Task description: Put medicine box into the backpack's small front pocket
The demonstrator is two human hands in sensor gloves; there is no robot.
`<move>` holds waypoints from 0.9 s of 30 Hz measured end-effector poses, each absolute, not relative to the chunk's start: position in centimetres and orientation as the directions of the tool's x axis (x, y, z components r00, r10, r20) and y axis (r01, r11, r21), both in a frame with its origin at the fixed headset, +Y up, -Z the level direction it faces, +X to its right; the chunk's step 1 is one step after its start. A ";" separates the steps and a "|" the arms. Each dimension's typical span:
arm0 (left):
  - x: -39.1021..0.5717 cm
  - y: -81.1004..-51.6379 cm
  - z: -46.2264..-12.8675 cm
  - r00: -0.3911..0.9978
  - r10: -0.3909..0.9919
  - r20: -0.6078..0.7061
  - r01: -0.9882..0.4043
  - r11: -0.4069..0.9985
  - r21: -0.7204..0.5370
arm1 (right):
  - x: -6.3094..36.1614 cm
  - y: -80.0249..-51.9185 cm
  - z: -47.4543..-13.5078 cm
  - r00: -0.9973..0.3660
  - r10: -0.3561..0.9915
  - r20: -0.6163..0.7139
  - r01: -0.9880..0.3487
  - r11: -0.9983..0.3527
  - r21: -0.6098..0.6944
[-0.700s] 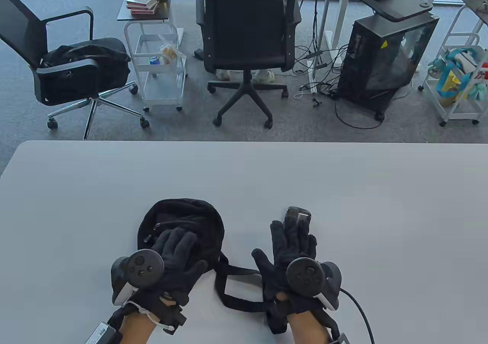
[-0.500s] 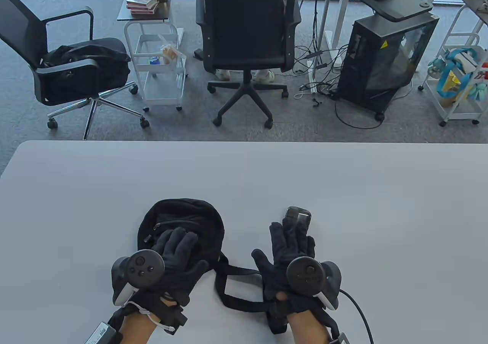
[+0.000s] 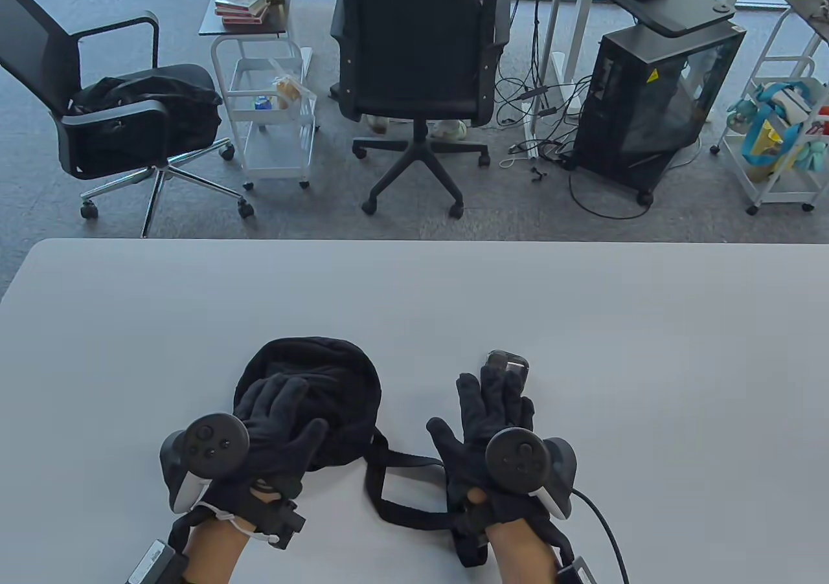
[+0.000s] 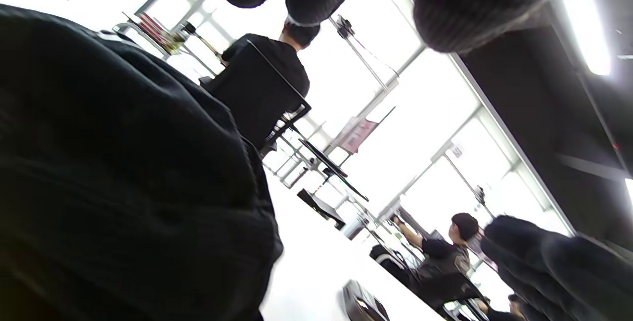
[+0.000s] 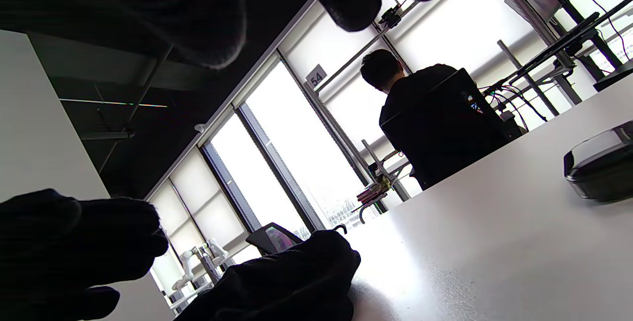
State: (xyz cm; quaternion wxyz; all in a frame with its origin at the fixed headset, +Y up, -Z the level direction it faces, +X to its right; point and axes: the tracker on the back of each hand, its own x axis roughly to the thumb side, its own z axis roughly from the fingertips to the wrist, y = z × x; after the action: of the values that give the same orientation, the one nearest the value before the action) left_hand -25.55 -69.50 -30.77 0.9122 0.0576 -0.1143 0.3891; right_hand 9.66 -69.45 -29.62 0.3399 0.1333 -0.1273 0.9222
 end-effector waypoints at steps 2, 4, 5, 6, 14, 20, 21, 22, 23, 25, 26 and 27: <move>-26.6 -69.6 -31.2 0.662 0.719 0.212 -0.740 0.672 0.030 | 9.7 -69.4 -29.6 -0.731 0.597 0.331 -0.664 -0.734 -0.143; -27.5 -69.7 -31.6 0.664 0.725 0.184 -0.743 0.667 0.052 | 9.7 -69.3 -29.6 -0.732 0.594 0.334 -0.663 -0.734 -0.147; -28.0 -69.7 -31.8 0.665 0.727 0.168 -0.744 0.665 0.067 | 9.7 -69.3 -29.6 -0.732 0.593 0.336 -0.662 -0.735 -0.148; -28.4 -69.8 -31.9 0.667 0.729 0.156 -0.744 0.664 0.078 | 9.7 -69.2 -29.6 -0.731 0.593 0.337 -0.663 -0.733 -0.151; -32.1 -71.5 -33.1 0.682 0.729 -0.059 -0.714 0.681 0.161 | 9.8 -69.4 -29.4 -0.726 0.601 0.334 -0.670 -0.728 -0.145; -34.4 -75.0 -34.3 0.660 0.706 -0.257 -0.693 0.704 0.156 | 9.8 -69.4 -29.4 -0.719 0.608 0.338 -0.676 -0.723 -0.138; -34.6 -75.5 -34.5 0.652 0.703 -0.284 -0.693 0.705 0.154 | 9.8 -69.4 -29.3 -0.718 0.608 0.340 -0.677 -0.723 -0.137; -34.8 -76.0 -34.6 0.643 0.703 -0.304 -0.698 0.701 0.146 | 9.7 -69.4 -29.3 -0.717 0.608 0.342 -0.677 -0.724 -0.132; -34.9 -76.6 -34.8 0.625 0.706 -0.332 -0.708 0.692 0.138 | 9.6 -69.4 -29.3 -0.720 0.602 0.345 -0.672 -0.730 -0.127; -35.3 -77.6 -35.0 0.599 0.708 -0.374 -0.718 0.682 0.140 | 9.3 -69.3 -29.2 -0.744 0.567 0.353 -0.640 -0.756 -0.136; -35.3 -78.0 -35.2 0.582 0.722 -0.375 -0.729 0.667 0.152 | 9.2 -69.3 -29.2 -0.751 0.554 0.359 -0.630 -0.764 -0.139; -35.4 -78.3 -35.2 0.569 0.727 -0.385 -0.734 0.660 0.161 | 9.1 -69.3 -29.1 -0.753 0.550 0.361 -0.627 -0.767 -0.138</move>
State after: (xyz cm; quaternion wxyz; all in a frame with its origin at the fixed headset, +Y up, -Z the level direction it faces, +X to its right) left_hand -35.37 -78.26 -35.24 0.8857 -0.0086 0.2131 0.4124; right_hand 9.07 -69.32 -29.10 0.3171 0.1516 -0.1262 0.9277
